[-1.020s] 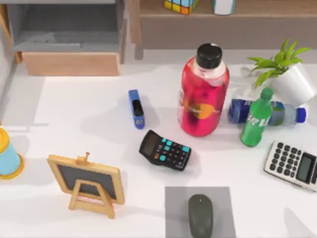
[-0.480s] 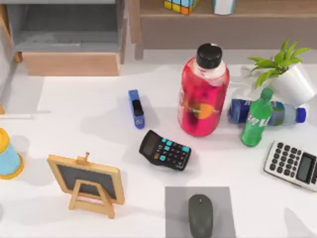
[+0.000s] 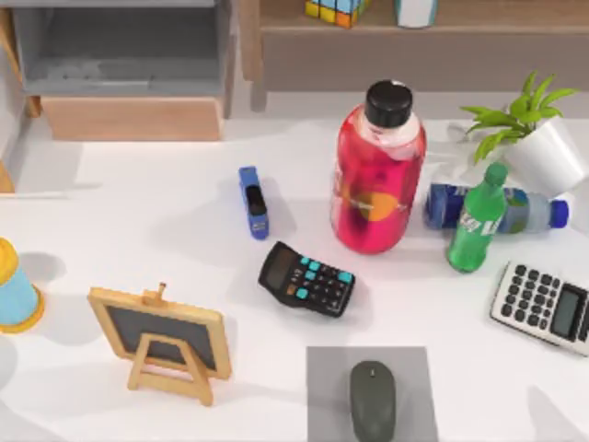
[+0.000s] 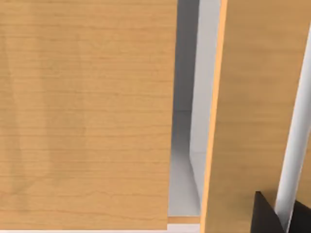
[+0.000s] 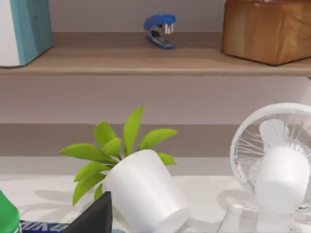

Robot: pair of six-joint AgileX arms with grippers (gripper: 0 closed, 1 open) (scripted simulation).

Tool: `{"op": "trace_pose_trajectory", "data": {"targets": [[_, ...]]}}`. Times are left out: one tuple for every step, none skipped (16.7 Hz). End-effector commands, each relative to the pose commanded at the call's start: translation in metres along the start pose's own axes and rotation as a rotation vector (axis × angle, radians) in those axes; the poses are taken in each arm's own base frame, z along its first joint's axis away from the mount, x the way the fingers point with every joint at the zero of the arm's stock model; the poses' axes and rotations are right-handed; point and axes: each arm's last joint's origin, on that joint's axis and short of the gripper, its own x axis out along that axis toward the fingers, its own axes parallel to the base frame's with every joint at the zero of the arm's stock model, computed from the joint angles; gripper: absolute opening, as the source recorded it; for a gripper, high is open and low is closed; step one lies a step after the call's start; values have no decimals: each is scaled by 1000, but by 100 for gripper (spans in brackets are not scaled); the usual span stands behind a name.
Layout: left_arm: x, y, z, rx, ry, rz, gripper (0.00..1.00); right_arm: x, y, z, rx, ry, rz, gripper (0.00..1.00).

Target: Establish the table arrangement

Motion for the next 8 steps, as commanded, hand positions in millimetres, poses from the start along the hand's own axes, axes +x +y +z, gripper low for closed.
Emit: {"op": "trace_pose_trajectory", "data": {"targets": [[3,-2,-1,-3,3,-5,0,0,0,0,0,0,0,100],[9,-2,-1,-6,3,-9,0,0,0,0,0,0,0,100],[17,-2,-1,-5,2,-7,0,0,0,0,0,0,0,100],[28,0,-2,-2,1,-1,0,0,0,0,0,0,0,100],[39,2,-2,3,0,8,0,0,0,0,0,0,0,100],[49,3,-2,4,-1,11,0,0,0,0,0,0,0,100],[56,3,-1,3,-1,8,0,0,0,0,0,0,0,100],[61,2,0,2,-1,4,0,0,0,0,0,0,0,100]]}}
